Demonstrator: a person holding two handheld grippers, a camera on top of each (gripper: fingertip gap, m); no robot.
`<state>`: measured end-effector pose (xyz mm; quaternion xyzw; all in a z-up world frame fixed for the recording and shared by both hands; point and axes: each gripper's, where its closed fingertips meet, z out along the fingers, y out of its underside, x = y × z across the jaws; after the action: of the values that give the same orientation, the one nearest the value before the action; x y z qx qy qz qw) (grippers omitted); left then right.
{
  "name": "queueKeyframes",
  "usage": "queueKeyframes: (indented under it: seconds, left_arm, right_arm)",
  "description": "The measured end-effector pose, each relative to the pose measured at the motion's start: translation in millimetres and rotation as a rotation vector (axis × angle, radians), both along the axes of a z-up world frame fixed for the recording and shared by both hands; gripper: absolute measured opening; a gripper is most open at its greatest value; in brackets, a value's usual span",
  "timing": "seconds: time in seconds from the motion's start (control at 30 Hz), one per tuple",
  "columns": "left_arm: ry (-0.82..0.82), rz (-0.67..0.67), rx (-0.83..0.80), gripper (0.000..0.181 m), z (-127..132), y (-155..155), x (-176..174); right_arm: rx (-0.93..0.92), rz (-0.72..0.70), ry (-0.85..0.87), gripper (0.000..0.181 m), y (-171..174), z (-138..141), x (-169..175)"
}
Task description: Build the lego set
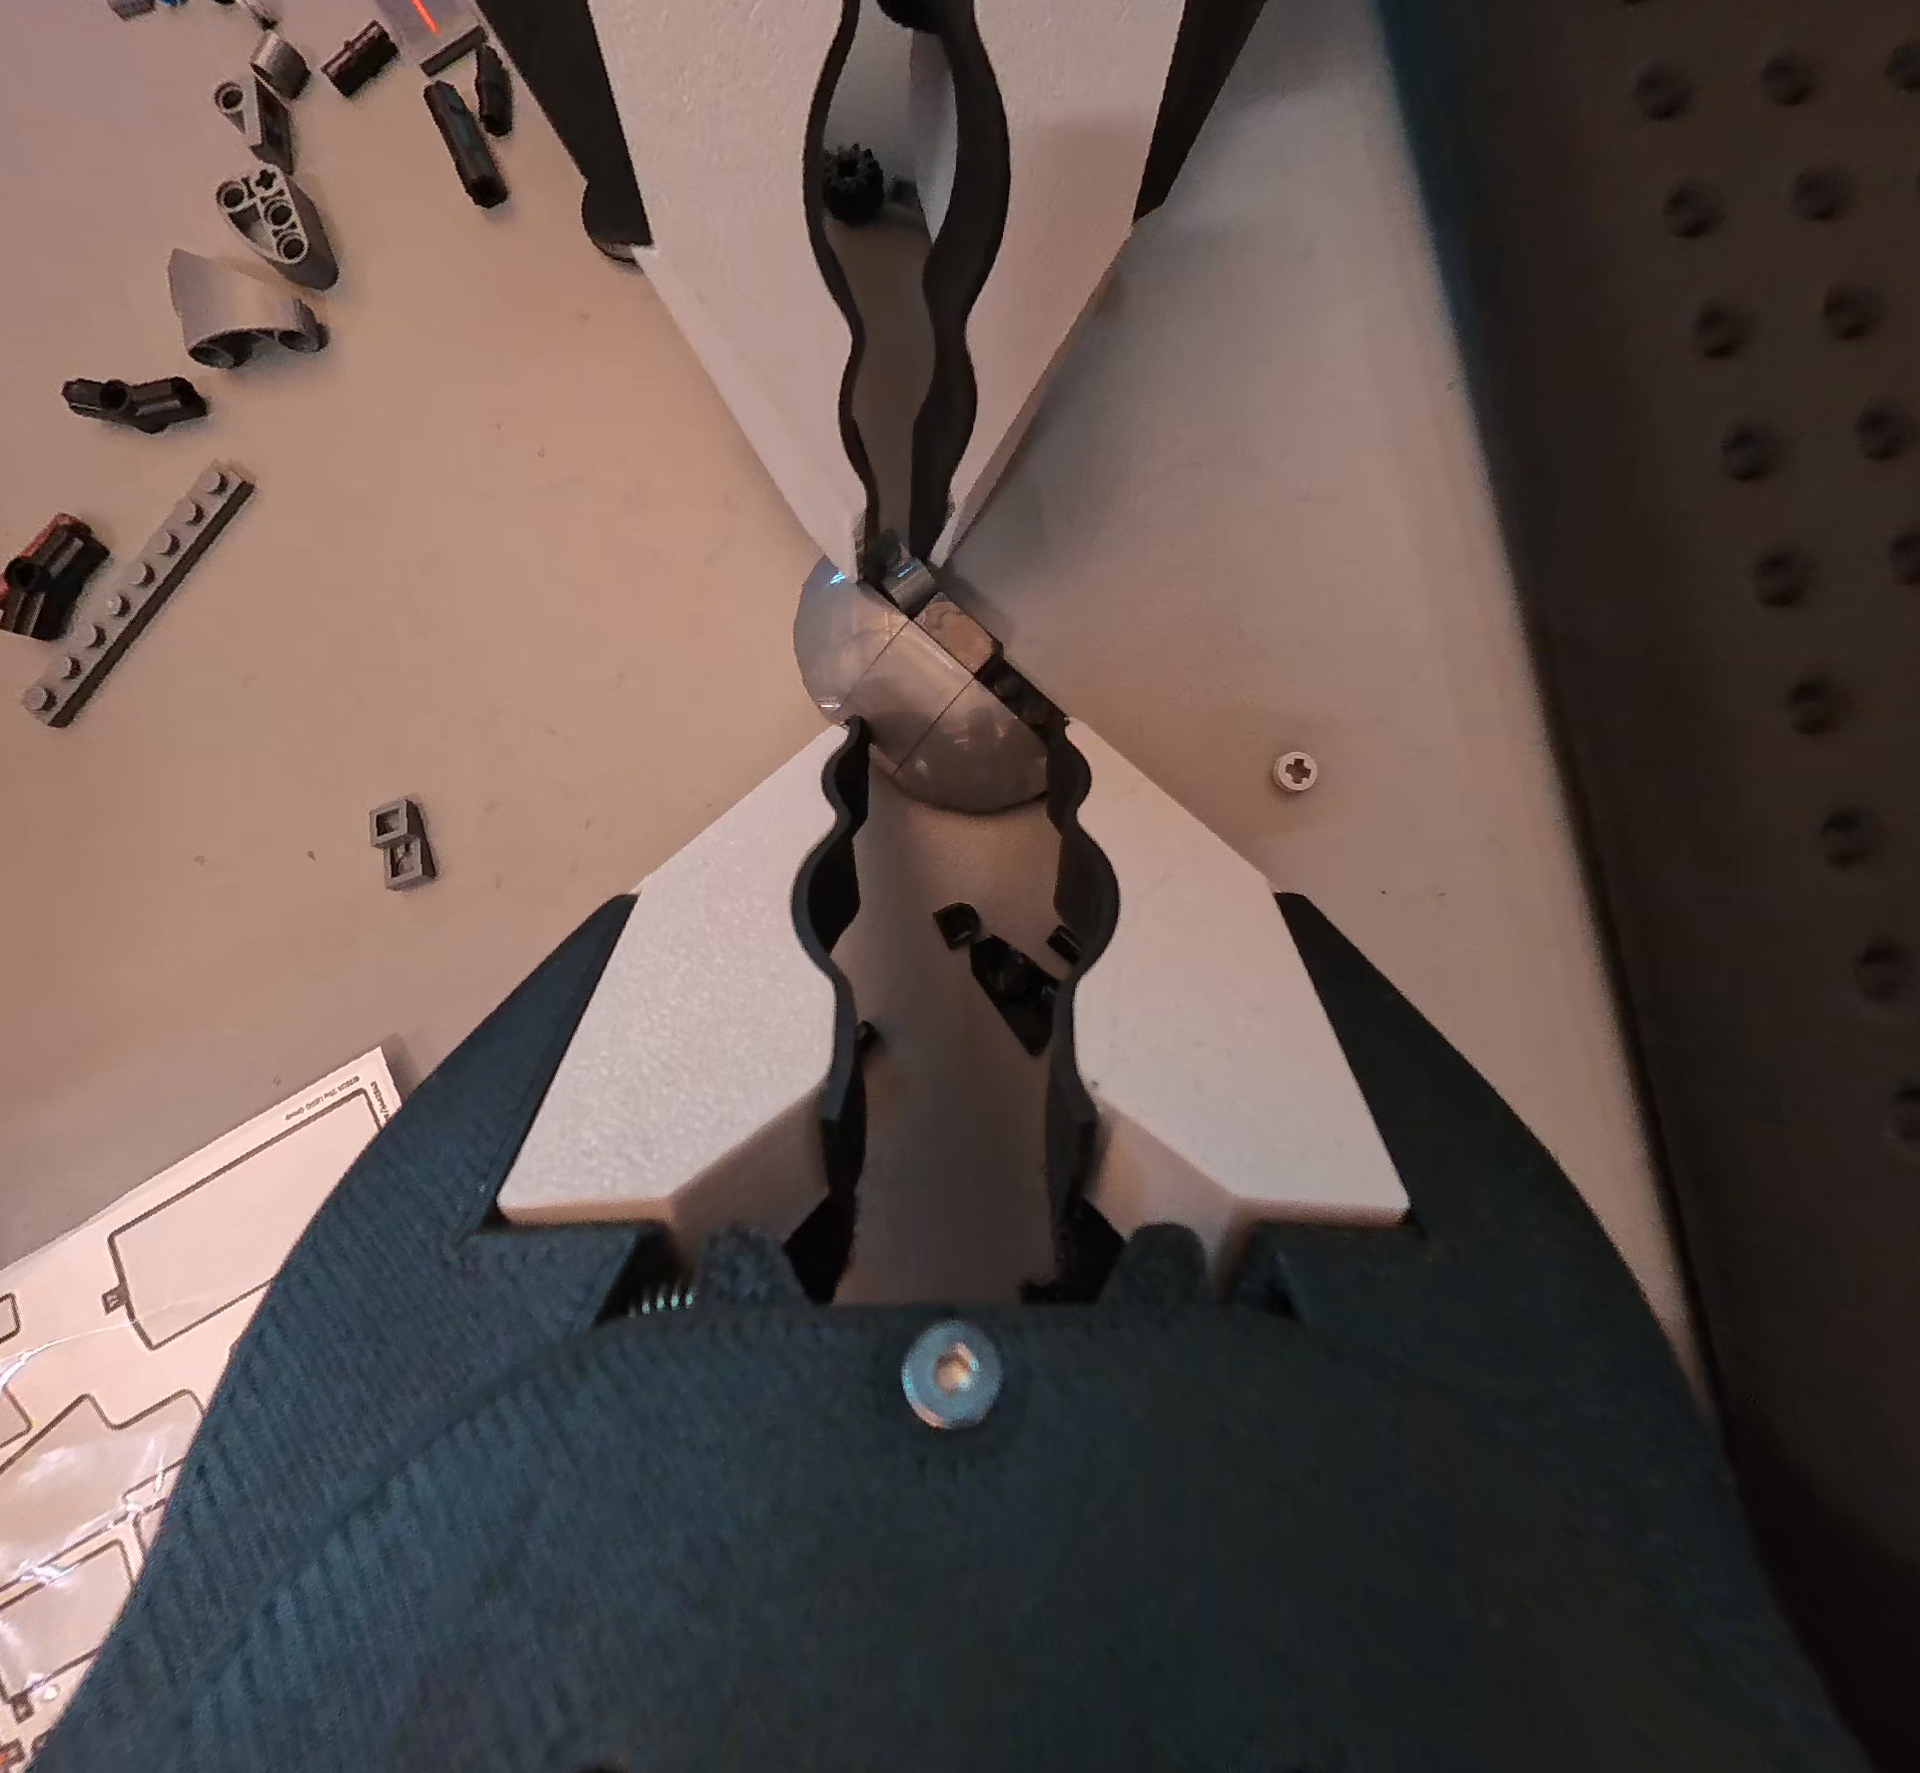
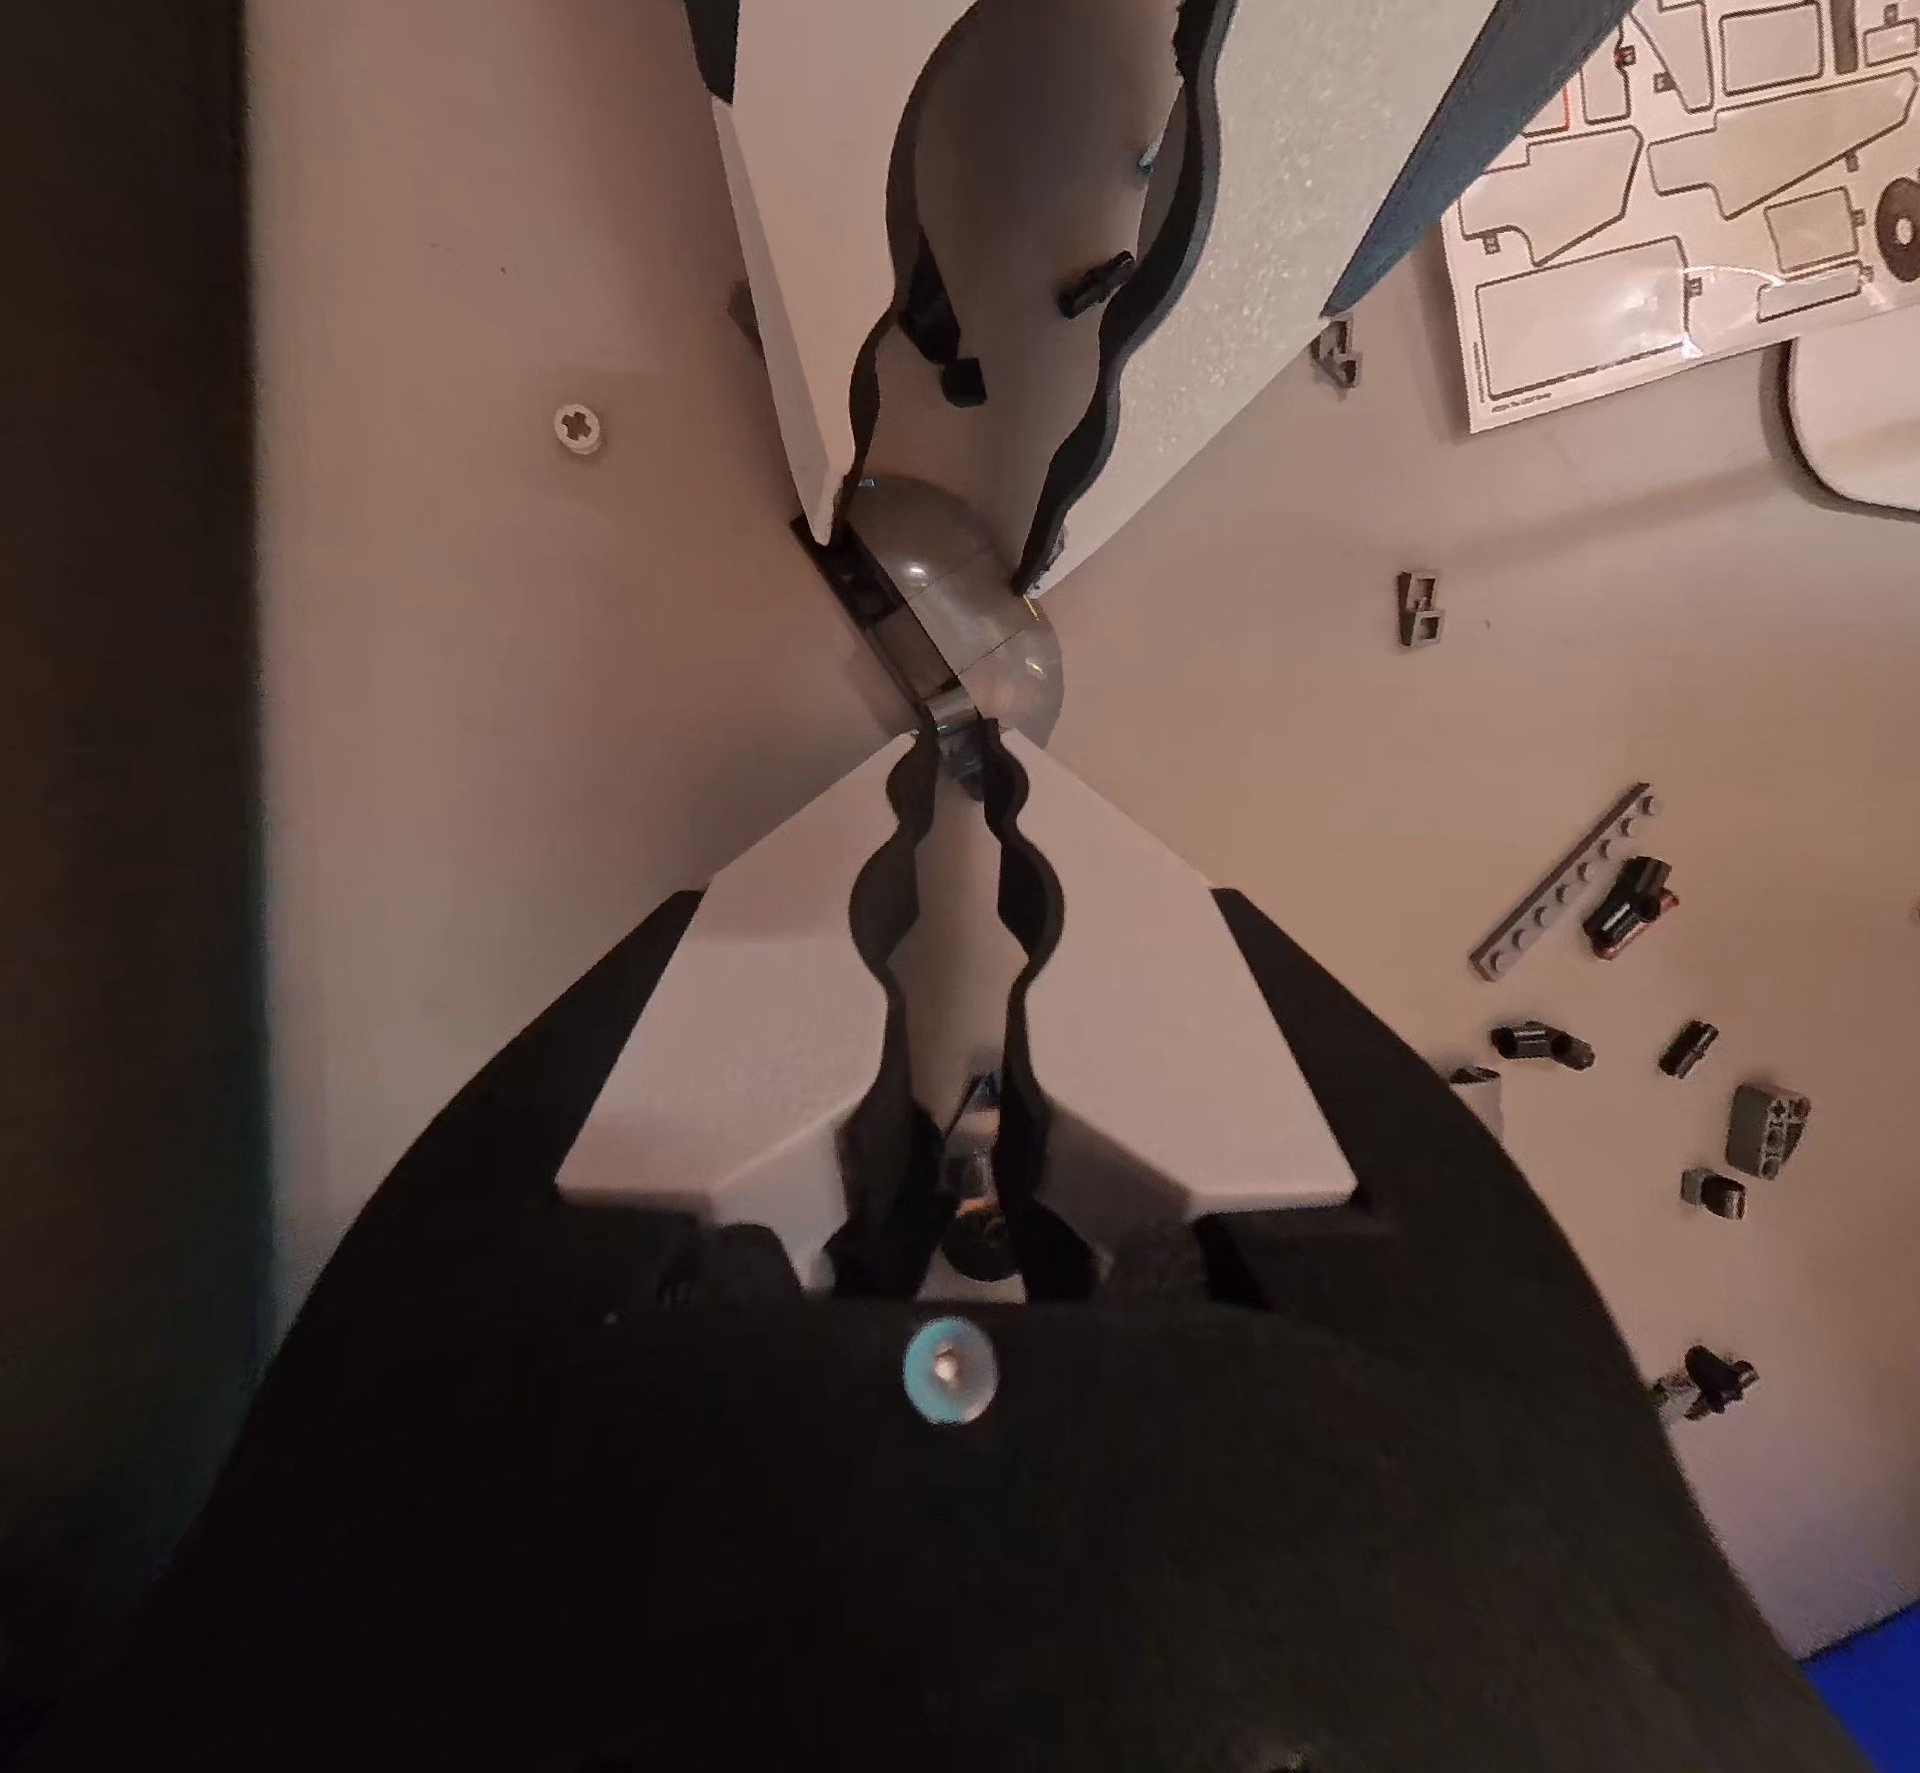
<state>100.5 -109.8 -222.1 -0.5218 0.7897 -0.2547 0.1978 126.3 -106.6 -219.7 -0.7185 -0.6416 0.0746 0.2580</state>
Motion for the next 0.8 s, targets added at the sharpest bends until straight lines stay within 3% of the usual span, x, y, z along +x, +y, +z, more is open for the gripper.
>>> queueKeyframes:
  seconds: [0.3,0.6,0.8]
  left_arm:
    - [-0.002,-0.001,0.001,0.032,0.0,0.4,0.0]
    - [-0.001,0.000,0.002,0.032,-0.1,0.7,0.0]
    - [-0.001,0.000,0.006,0.030,-0.2,0.8,-0.1]
  right_arm:
    - [0.015,-0.020,0.006,0.014,4.0,2.4,1.2]
    - [-0.003,-0.016,0.025,0.000,3.1,2.5,-0.1]
    - [-0.008,-0.010,0.026,0.000,1.9,2.3,-2.6]
